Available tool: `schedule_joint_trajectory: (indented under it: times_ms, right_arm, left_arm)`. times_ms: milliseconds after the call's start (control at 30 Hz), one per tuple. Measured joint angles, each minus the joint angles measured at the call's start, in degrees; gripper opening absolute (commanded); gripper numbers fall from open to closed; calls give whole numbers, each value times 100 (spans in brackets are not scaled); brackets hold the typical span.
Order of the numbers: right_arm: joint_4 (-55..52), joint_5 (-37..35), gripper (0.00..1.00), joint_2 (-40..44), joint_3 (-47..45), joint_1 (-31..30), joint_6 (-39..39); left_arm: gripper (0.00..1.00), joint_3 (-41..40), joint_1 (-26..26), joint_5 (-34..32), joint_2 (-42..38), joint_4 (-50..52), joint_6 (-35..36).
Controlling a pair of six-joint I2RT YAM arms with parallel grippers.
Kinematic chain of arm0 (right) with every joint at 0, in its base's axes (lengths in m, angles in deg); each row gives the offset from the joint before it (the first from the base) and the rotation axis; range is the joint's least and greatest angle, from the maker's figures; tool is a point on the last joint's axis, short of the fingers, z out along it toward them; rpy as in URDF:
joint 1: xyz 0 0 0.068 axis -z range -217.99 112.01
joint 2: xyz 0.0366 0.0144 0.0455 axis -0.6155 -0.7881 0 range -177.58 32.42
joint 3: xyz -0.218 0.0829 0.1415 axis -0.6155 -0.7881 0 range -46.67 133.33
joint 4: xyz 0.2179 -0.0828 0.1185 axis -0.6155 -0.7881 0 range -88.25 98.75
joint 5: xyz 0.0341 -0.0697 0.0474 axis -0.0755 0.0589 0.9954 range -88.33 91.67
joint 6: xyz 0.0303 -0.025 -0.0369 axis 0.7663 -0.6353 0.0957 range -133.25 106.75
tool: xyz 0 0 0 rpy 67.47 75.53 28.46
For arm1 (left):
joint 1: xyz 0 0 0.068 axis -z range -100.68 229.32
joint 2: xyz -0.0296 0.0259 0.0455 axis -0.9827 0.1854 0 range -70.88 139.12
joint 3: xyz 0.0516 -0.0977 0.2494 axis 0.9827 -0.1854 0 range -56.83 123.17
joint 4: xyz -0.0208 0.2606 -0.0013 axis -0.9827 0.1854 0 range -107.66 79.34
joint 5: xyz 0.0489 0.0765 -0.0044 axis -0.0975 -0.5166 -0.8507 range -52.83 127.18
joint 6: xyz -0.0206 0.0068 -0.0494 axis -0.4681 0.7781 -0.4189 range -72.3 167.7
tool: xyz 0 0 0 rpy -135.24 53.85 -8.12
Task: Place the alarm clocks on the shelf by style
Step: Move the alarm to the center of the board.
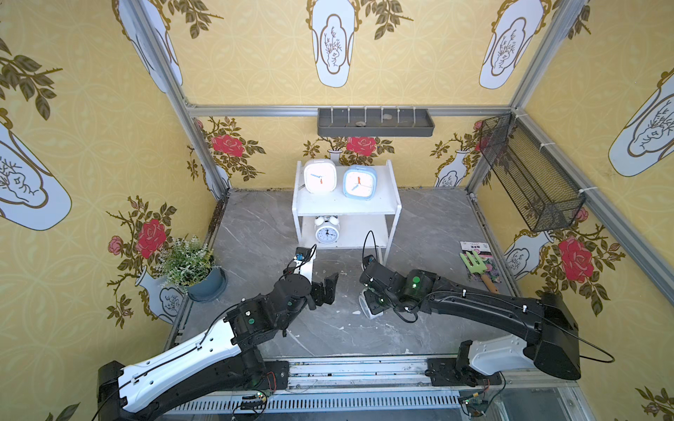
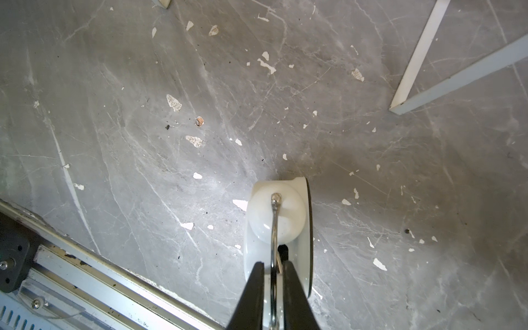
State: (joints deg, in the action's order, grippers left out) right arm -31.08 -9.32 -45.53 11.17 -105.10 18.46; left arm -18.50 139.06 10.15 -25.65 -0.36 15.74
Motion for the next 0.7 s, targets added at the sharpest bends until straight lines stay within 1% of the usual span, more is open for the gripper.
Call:
schedule_joint_trajectory:
  times_ms: [167, 233, 700]
  right_arm:
    - [-4, -26, 27, 83, -22, -4, 131]
    - [-17, -31, 27, 129, -46, -17, 133]
    - [-57, -81, 14, 358, -197, -48, 341]
  left_arm:
    - [99, -61, -11, 0, -7, -46, 0]
    - [99, -70, -11, 0, -11, -48, -2]
    - [99, -101, -17, 0, -4, -61, -7]
